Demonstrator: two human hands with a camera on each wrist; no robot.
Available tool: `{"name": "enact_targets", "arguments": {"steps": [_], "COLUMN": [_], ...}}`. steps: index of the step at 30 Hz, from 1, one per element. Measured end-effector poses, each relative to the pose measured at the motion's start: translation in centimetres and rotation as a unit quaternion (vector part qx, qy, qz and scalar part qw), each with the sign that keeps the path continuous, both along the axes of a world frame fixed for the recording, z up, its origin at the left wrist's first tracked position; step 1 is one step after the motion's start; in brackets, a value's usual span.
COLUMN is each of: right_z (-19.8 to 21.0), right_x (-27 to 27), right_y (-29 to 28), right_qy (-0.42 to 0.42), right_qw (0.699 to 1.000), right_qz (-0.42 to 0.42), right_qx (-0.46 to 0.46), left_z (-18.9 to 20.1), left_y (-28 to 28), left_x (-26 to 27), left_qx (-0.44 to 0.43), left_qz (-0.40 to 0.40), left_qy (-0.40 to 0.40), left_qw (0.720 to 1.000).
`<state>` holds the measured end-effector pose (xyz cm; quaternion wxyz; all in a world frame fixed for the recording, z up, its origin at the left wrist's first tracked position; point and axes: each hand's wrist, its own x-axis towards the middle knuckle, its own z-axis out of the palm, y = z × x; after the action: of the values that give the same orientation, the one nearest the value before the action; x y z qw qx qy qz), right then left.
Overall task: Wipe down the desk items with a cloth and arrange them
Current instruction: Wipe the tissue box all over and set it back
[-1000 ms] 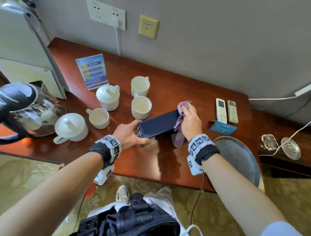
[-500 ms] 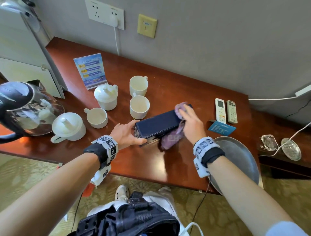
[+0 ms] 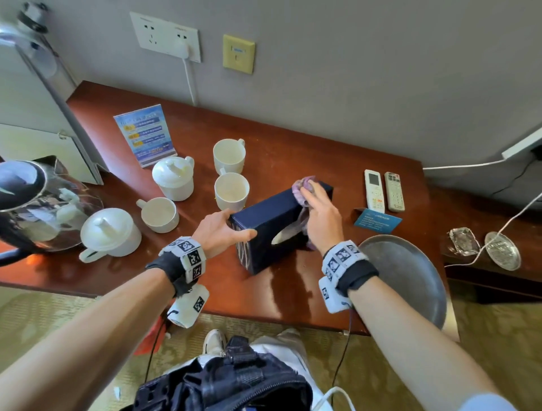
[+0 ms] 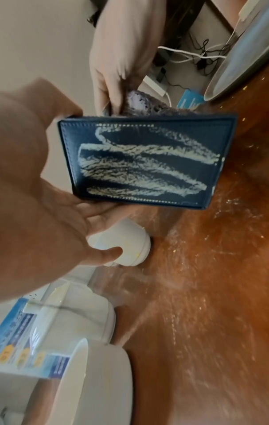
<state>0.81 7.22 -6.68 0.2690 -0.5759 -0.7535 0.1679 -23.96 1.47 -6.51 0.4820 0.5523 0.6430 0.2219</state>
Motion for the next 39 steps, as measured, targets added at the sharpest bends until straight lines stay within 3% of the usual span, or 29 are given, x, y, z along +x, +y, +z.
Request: {"name": "enact_targets", "arguments": {"steps": [7, 9, 13, 17, 22, 26, 29, 34, 39], "right_z": [-0.9, -1.6, -0.4, 0.4, -0.6, -0.6, 0.4, 2.4, 5.2], "right_x": [-4.8, -4.1, -5.4, -7.2, -5.3, -4.2, -2.7, -0.4, -0.2], "right_y": [-5.4, -4.0, -1.6, -4.1, -4.4, -2.6, -2.1, -0.9, 0.1], "right_qy": [0.006, 0.000, 0.073, 0.084, 0.066, 0.092, 0.124, 0.146, 0.167], "right_qw": [0.984, 0.990, 0.996, 0.992, 0.983, 0.985, 0.986, 0.985, 0.984], "right_qz": [0.168, 0.132, 0.013, 0.088, 0.155, 0.072, 0.022, -0.021, -0.017], "right_qx": [0.062, 0.058, -0.040, -0.038, -0.068, -0.125, -0.113, -0.087, -0.056], "left_z": [-0.8, -0.8, -0.3, -1.1, -2.3, -2.3, -1.3, 2.0, 8.4], "left_y": [-0.2, -0.3, -0.3, -0.3, -1.4, -1.9, -1.6, 0.8, 3.6], "left_x": [-0.2, -0.1, 0.5, 0.3, 0.3, 0.3, 0.5, 0.4, 1.2], "left_qx": [-0.029, -0.034, -0.046, -0.066, -0.080, -0.084, -0.078, -0.005, 0.084], "left_qz": [0.034, 0.054, 0.116, 0.163, 0.168, 0.182, 0.167, 0.170, 0.051], "left_qy": [-0.054, -0.079, -0.130, -0.166, -0.196, -0.186, -0.180, -0.071, 0.128], "left_qw": [0.997, 0.995, 0.984, 0.970, 0.963, 0.962, 0.966, 0.983, 0.987]}}
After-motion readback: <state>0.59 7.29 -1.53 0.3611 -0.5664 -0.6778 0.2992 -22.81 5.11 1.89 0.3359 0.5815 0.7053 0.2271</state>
